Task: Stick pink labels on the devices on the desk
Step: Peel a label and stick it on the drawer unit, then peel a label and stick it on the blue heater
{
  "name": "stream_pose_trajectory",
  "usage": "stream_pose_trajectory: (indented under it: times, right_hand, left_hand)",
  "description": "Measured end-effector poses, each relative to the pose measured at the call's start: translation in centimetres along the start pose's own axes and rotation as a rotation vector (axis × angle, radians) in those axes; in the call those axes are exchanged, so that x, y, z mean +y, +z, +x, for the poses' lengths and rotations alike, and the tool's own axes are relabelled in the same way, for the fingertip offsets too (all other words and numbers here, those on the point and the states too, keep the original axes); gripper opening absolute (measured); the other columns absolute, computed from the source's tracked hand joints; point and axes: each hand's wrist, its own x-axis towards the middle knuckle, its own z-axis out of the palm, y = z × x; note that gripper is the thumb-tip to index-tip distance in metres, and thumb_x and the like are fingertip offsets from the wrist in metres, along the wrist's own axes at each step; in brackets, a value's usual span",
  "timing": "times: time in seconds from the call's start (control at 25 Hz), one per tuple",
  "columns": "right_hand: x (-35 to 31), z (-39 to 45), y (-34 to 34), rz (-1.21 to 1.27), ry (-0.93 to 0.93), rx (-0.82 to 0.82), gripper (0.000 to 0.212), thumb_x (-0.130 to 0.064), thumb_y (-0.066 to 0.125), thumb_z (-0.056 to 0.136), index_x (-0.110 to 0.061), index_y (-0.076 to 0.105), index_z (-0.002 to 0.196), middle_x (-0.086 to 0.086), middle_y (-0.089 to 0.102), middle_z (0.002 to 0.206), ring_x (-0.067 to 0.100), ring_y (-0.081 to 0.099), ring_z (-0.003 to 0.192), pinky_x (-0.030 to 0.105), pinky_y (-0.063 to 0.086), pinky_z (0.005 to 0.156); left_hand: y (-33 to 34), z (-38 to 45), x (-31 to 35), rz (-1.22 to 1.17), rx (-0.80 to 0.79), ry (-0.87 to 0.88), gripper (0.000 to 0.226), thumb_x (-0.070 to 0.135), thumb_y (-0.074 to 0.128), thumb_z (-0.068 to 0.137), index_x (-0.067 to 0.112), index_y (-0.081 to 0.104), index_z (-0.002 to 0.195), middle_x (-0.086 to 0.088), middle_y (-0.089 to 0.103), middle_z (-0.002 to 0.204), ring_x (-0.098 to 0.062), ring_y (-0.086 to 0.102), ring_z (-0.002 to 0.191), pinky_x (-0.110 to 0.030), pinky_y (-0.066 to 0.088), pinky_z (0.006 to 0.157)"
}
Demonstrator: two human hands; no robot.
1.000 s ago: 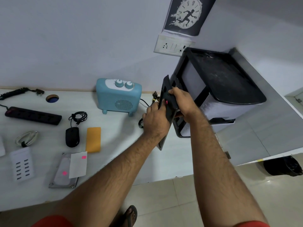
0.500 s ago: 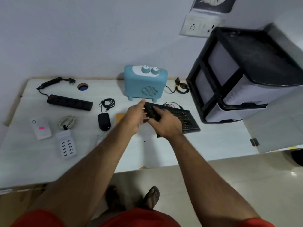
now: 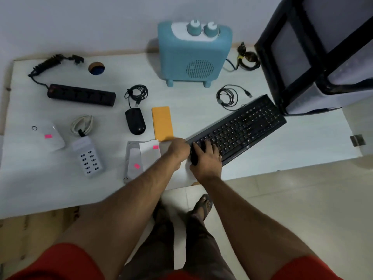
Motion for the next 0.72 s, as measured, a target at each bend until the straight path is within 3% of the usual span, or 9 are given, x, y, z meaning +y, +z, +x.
stream_pose_trajectory:
  times: [0.12, 0.24, 0.28, 0.4, 0.48, 0.6, 0.72]
  right_hand:
    - [0.5, 0.4, 1.5, 0.02, -0.006, 0.029, 0.06, -0.042, 0.059, 0.092, -0.036, 0.041, 0.149, 0.011, 0.027, 0.161, 0.042, 0.02, 0.148, 0.063, 0.027, 0.115]
    - [0.1, 0.5, 0.9, 0.072, 0.037, -0.016, 0.061, -0.035, 0.06, 0.09, -0.035, 0.042, 0.148, 0.009, 0.023, 0.164, 0.039, 0.015, 0.151, 0.062, 0.02, 0.118]
    - [-0.4, 0.3, 0.6, 0.087, 0.055, -0.009, 0.062, -0.03, 0.06, 0.088, -0.033, 0.044, 0.148, 0.01, 0.023, 0.164, 0.038, 0.015, 0.151, 0.06, 0.018, 0.119]
    - [-2.9, -0.6, 0.2, 0.182, -0.017, 0.047, 0.058, -0.021, 0.059, 0.085, -0.022, 0.052, 0.142, 0.01, 0.044, 0.152, 0.034, 0.039, 0.141, 0.049, 0.039, 0.11]
    - [-5.2, -0.8, 0.6, 0.308, -0.075, -0.028, 0.051, -0.022, 0.058, 0.089, -0.019, 0.055, 0.14, 0.007, 0.06, 0.138, 0.028, 0.056, 0.125, 0.039, 0.05, 0.098]
    - [-8.1, 0.2, 1.5, 0.458, 0.018, -0.119, 0.048, -0.028, 0.062, 0.09, -0.02, 0.058, 0.137, 0.007, 0.071, 0.122, 0.025, 0.065, 0.113, 0.033, 0.052, 0.092]
    - [-10.0, 1.7, 2.4, 0.64, 0.149, -0.146, 0.042, -0.032, 0.068, 0.088, -0.015, 0.065, 0.127, 0.008, 0.074, 0.113, 0.026, 0.066, 0.109, 0.036, 0.053, 0.093]
  left_hand:
    - [0.3, 2.0, -1.8, -0.003, -0.006, 0.025, 0.019, 0.008, 0.046, 0.083, 0.012, 0.064, 0.09, -0.019, 0.065, 0.105, -0.039, 0.062, 0.107, -0.053, 0.053, 0.092]
    - [-0.4, 3.4, -4.3, -0.065, 0.069, 0.03, 0.049, 0.021, 0.047, 0.07, 0.014, 0.061, 0.116, -0.019, 0.063, 0.12, -0.041, 0.059, 0.114, -0.054, 0.049, 0.098]
    - [-1.3, 2.2, -3.8, -0.087, 0.1, 0.052, 0.045, 0.023, 0.049, 0.071, 0.014, 0.062, 0.113, -0.018, 0.064, 0.118, -0.039, 0.062, 0.109, -0.05, 0.051, 0.097]
    - [-4.1, -1.4, -2.9, -0.113, 0.2, 0.059, 0.018, 0.018, 0.055, 0.08, 0.004, 0.065, 0.085, -0.007, 0.065, 0.083, -0.028, 0.062, 0.077, -0.036, 0.055, 0.074]
    - [-6.2, -2.2, -3.6, -0.096, 0.286, 0.081, 0.014, 0.017, 0.059, 0.082, 0.008, 0.069, 0.078, -0.004, 0.065, 0.076, -0.024, 0.06, 0.075, -0.036, 0.054, 0.071]
    - [-8.9, -2.0, -5.3, 0.064, 0.415, 0.106, 0.018, 0.009, 0.062, 0.085, 0.009, 0.073, 0.099, -0.006, 0.072, 0.103, -0.023, 0.064, 0.095, -0.027, 0.049, 0.084]
    - [-10.1, -1.0, -6.7, 0.259, 0.381, 0.164, 0.03, 0.005, 0.062, 0.082, 0.011, 0.066, 0.111, -0.009, 0.064, 0.117, -0.024, 0.061, 0.101, -0.024, 0.047, 0.083]
